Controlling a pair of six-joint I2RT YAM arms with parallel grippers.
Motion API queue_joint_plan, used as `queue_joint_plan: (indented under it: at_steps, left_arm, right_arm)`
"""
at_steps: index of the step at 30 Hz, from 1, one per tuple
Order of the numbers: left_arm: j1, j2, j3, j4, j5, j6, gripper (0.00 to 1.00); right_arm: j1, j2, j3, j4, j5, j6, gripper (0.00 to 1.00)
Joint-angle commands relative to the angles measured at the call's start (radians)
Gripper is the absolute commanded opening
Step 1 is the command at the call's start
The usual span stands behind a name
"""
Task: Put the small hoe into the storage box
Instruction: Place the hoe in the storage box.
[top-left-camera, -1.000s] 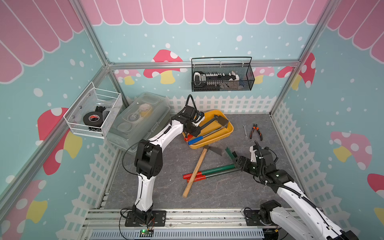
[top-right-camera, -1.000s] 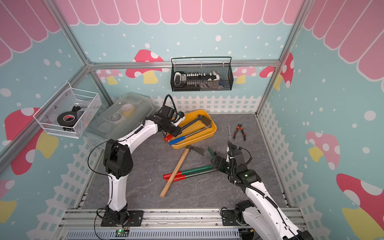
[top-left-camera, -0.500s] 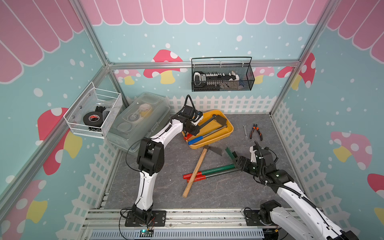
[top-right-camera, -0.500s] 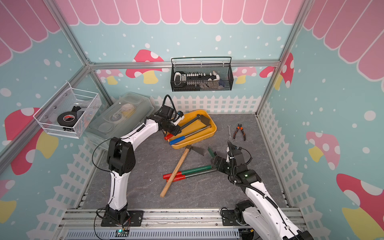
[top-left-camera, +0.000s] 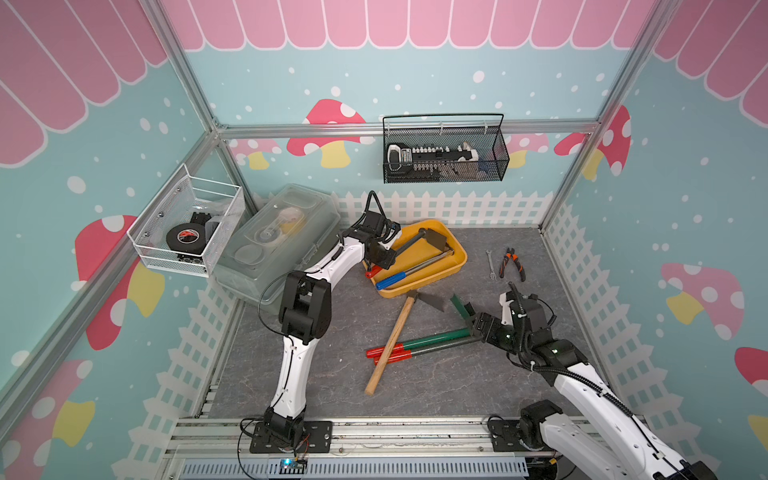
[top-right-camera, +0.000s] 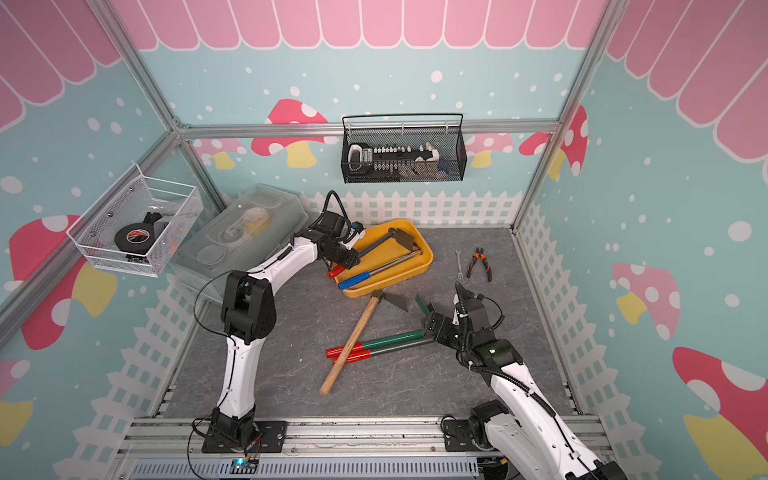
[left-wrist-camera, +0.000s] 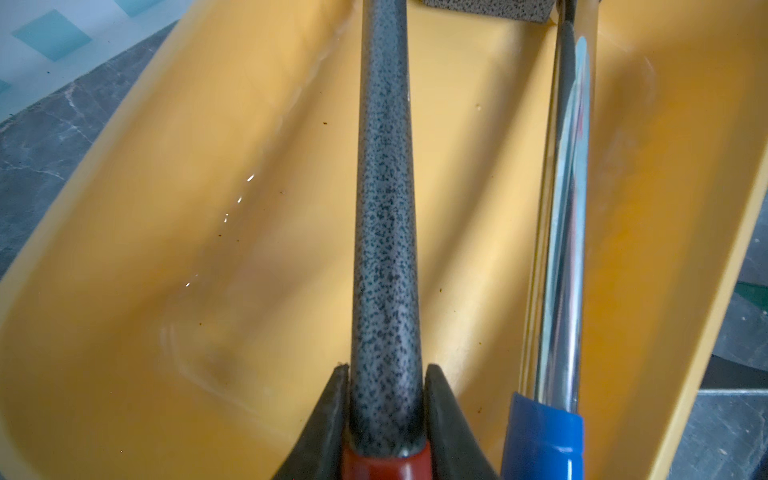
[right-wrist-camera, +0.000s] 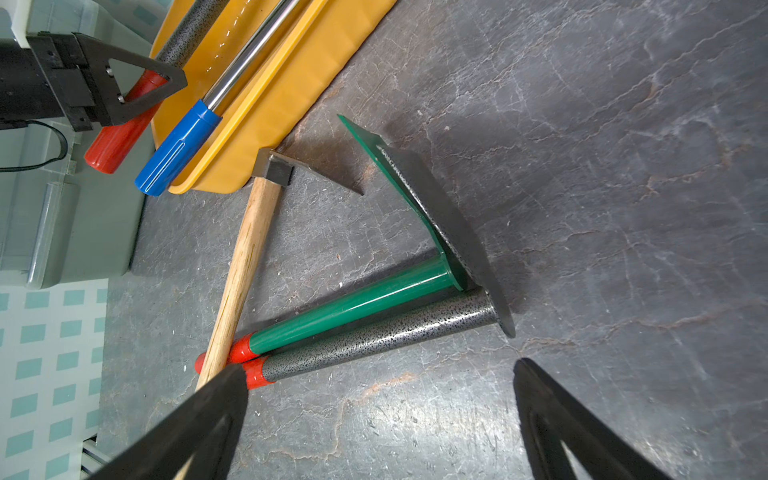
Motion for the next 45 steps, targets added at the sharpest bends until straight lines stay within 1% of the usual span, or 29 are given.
queue_joint_plan:
  at_steps: [1,6,14,18,20,22,26,27,31,32,35,37,39,40,42,45]
  left_arm:
    - [0.001,-0.008,0.048,0.069,0.013,0.04,0.0]
    - [-0.009,-0.004,0.049,0.07,-0.033,0.069,0.0]
    - [-0.014,0.023,0.073,0.066,-0.061,0.089,0.0]
    - [-0.015,0.035,0.08,0.06,-0.063,0.088,0.08]
    - [-0.015,0.04,0.078,0.056,-0.064,0.086,0.15]
    - [-0.016,0.043,0.076,0.052,-0.063,0.085,0.2]
    - [-0.016,0.043,0.071,0.052,-0.072,0.086,0.22]
    - [-0.015,0.043,0.069,0.051,-0.072,0.086,0.25]
    - [-0.015,0.043,0.066,0.051,-0.075,0.086,0.27]
    - [-0.015,0.043,0.066,0.051,-0.076,0.083,0.29]
    - [-0.014,0.046,0.063,0.05,-0.072,0.075,0.3]
    - [-0.014,0.046,0.06,0.05,-0.074,0.075,0.34]
    - [-0.014,0.046,0.057,0.05,-0.075,0.074,0.35]
    - [-0.014,0.046,0.056,0.05,-0.077,0.073,0.38]
    - [-0.014,0.046,0.055,0.049,-0.078,0.072,0.39]
    - [-0.012,0.039,0.06,0.048,-0.09,0.069,0.45]
  right_arm:
    - [-0.005,-0.003,0.003,-0.013,0.007,-0.007,0.99]
    - [-0.005,0.001,0.004,-0.011,0.005,-0.007,0.99]
    - [-0.005,0.012,0.018,-0.013,0.001,-0.016,0.99]
    - [-0.006,0.013,0.024,-0.017,0.003,-0.017,0.99]
    - [-0.005,0.013,0.025,-0.018,0.002,-0.017,0.99]
    - [-0.005,0.011,0.024,-0.017,0.0,-0.015,0.99]
    - [-0.005,0.006,0.024,-0.02,-0.002,-0.013,0.99]
    - [-0.005,0.005,0.025,-0.021,-0.002,-0.013,0.99]
    - [-0.005,-0.002,0.024,-0.028,0.0,-0.013,0.99]
    - [-0.005,-0.005,0.024,-0.03,0.001,-0.013,0.99]
    - [-0.006,-0.009,0.023,-0.03,-0.002,-0.012,0.99]
    - [-0.005,-0.014,0.024,-0.034,-0.002,-0.012,0.99]
    - [-0.005,-0.018,0.023,-0.037,0.001,-0.012,0.99]
    - [-0.005,-0.019,0.022,-0.038,0.001,-0.012,0.99]
    - [-0.005,-0.022,0.023,-0.039,0.002,-0.013,0.99]
    - [-0.005,-0.023,0.022,-0.04,0.002,-0.015,0.99]
